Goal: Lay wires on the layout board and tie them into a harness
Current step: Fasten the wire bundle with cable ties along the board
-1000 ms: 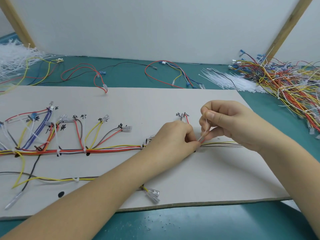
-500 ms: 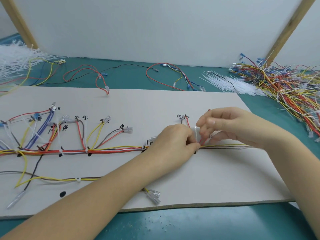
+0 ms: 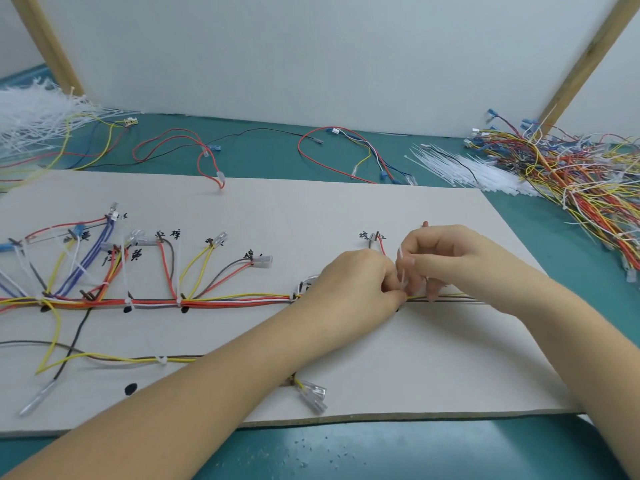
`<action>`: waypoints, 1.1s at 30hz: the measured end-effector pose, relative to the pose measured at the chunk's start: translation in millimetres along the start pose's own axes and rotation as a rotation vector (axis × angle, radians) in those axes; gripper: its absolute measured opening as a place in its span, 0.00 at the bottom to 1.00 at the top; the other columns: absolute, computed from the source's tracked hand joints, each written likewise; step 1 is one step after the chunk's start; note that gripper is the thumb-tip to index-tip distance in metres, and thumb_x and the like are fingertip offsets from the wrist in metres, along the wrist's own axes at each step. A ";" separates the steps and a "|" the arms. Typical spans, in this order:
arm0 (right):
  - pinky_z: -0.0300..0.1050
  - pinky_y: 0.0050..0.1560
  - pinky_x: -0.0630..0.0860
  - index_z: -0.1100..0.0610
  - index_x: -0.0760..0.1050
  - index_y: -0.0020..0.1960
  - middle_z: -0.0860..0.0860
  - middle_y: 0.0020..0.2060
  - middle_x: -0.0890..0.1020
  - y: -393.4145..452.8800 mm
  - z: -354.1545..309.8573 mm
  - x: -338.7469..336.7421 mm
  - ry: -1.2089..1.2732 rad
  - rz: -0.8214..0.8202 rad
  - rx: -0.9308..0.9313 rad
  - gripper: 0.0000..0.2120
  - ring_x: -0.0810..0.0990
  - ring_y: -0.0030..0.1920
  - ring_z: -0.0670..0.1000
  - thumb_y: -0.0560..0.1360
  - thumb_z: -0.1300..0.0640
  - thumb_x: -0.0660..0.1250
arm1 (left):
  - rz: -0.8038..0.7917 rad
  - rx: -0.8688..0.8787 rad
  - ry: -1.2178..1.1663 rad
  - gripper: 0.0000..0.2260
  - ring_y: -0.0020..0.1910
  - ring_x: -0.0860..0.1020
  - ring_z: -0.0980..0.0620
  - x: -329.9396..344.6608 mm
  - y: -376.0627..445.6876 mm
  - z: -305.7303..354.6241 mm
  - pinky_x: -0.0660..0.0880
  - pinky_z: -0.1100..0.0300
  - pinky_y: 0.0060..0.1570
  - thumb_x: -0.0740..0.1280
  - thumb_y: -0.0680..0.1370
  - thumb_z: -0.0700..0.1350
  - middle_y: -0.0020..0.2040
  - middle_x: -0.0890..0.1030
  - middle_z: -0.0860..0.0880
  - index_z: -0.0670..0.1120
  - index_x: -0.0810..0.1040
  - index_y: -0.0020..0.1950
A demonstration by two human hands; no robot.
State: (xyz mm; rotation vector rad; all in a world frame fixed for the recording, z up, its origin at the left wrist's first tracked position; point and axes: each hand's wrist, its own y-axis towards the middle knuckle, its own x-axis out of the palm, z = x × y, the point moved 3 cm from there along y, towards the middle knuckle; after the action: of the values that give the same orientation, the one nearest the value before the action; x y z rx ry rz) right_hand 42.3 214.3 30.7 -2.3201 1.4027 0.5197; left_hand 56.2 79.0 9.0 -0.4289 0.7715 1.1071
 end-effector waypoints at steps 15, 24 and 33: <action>0.36 0.36 0.76 0.59 0.78 0.36 0.53 0.31 0.82 -8.7 -13.0 -4.1 0.010 -0.003 -0.085 0.10 0.79 0.32 0.47 0.73 0.68 0.64 | -0.009 0.082 0.231 0.07 0.54 0.71 0.44 -2.6 -6.2 7.1 0.71 0.53 0.51 0.63 0.77 0.46 0.51 0.77 0.45 0.46 0.80 0.49; 0.29 0.42 0.67 0.44 0.75 0.49 0.39 0.42 0.75 -14.3 -17.7 -1.3 -0.521 0.111 -0.360 0.08 0.73 0.44 0.41 0.71 0.50 0.72 | 0.128 0.071 0.356 0.04 0.49 0.67 0.56 -71.4 -46.8 -28.7 0.61 0.65 0.48 0.64 0.75 0.52 0.45 0.72 0.58 0.57 0.69 0.45; 0.43 0.49 0.71 0.48 0.80 0.44 0.39 0.43 0.77 -8.0 -10.0 13.8 -0.804 -0.067 -0.372 0.02 0.70 0.47 0.43 0.72 0.53 0.72 | 0.102 0.031 0.325 0.04 0.44 0.66 0.58 -60.5 -54.8 -50.4 0.64 0.66 0.44 0.68 0.75 0.47 0.37 0.72 0.62 0.52 0.76 0.48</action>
State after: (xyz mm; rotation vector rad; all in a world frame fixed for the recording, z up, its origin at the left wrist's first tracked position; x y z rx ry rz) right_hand 56.7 202.4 33.5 -1.9987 0.8753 1.5785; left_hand 75.1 -14.7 16.6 -0.5558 1.1045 1.1321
